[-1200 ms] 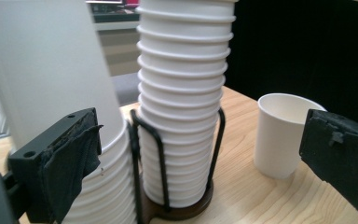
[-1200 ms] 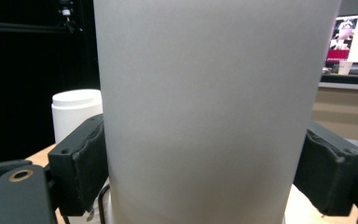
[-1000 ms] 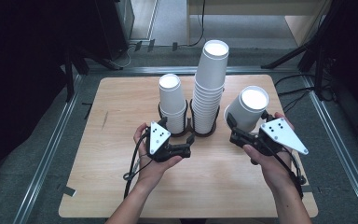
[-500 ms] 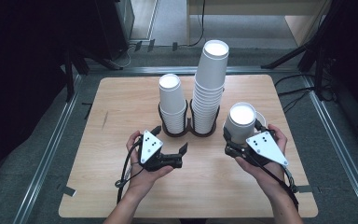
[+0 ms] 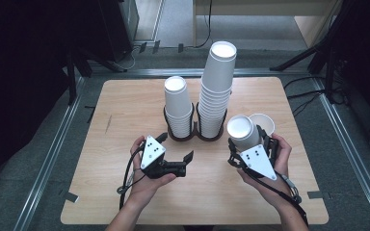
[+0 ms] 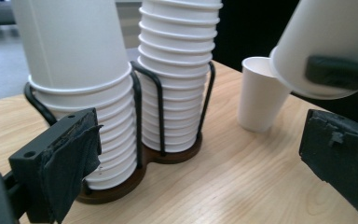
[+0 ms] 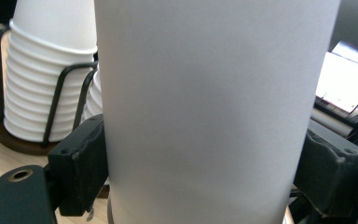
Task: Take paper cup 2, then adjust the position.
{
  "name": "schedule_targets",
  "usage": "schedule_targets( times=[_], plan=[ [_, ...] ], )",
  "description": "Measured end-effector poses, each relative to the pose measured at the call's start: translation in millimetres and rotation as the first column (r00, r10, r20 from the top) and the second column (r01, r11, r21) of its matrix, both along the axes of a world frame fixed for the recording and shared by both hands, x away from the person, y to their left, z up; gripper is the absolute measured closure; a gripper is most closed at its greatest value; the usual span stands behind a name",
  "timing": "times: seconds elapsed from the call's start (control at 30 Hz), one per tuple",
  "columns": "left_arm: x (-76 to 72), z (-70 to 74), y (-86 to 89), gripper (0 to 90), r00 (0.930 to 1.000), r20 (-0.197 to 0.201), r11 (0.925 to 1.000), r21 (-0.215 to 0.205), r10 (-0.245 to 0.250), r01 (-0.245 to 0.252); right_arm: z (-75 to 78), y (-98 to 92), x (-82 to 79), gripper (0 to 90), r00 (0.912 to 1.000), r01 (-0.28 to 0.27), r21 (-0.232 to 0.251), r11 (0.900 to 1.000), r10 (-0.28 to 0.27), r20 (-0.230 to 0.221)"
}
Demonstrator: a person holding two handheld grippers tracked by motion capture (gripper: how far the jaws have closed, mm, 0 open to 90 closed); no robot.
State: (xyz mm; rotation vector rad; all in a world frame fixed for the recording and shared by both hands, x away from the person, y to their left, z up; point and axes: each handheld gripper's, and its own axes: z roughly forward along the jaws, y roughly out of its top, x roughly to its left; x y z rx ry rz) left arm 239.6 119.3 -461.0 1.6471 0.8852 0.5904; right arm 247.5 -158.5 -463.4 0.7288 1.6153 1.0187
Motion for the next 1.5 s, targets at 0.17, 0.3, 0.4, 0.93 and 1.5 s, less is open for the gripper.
schedule_targets(
  times=[0.17, 0.3, 0.4, 0.93, 1.5],
  plan=[
    [-1.5, 4.5, -0.9, 0.0, 0.9986, -0.015, 0.9987, 0.002, -0.05, 0.05, -11.7, 10.0, -1.8, 14.0, 0.9988, 0.007, -0.136, 0.991, 0.0, 0.049],
    [-2.1, 5.9, -2.4, 0.0, 0.9961, -0.028, 0.9965, 0.0, -0.083, 0.083, -17.8, 16.7, -3.7, 14.0, 0.9977, -0.006, -0.2, 0.98, 0.019, 0.064],
    [-2.4, 7.0, -3.3, 0.0, 0.9944, -0.035, 0.995, -0.004, -0.099, 0.099, -20.3, 20.4, -5.4, 13.9, 0.9961, -0.008, -0.231, 0.973, 0.028, 0.083],
    [-5.7, 9.6, -7.2, 0.0, 0.984, -0.051, 0.9853, -0.007, -0.171, 0.17, -35.8, 34.8, -10.6, 13.8, 0.988, -0.027, -0.385, 0.922, 0.083, 0.13],
    [-9.1, 8.4, -15.1, 0.0, 0.9682, -0.065, 0.9702, 0.004, -0.242, 0.242, -46.0, 47.8, -19.8, 13.8, 0.9724, -0.06, -0.488, 0.871, 0.161, 0.169]
  ],
)
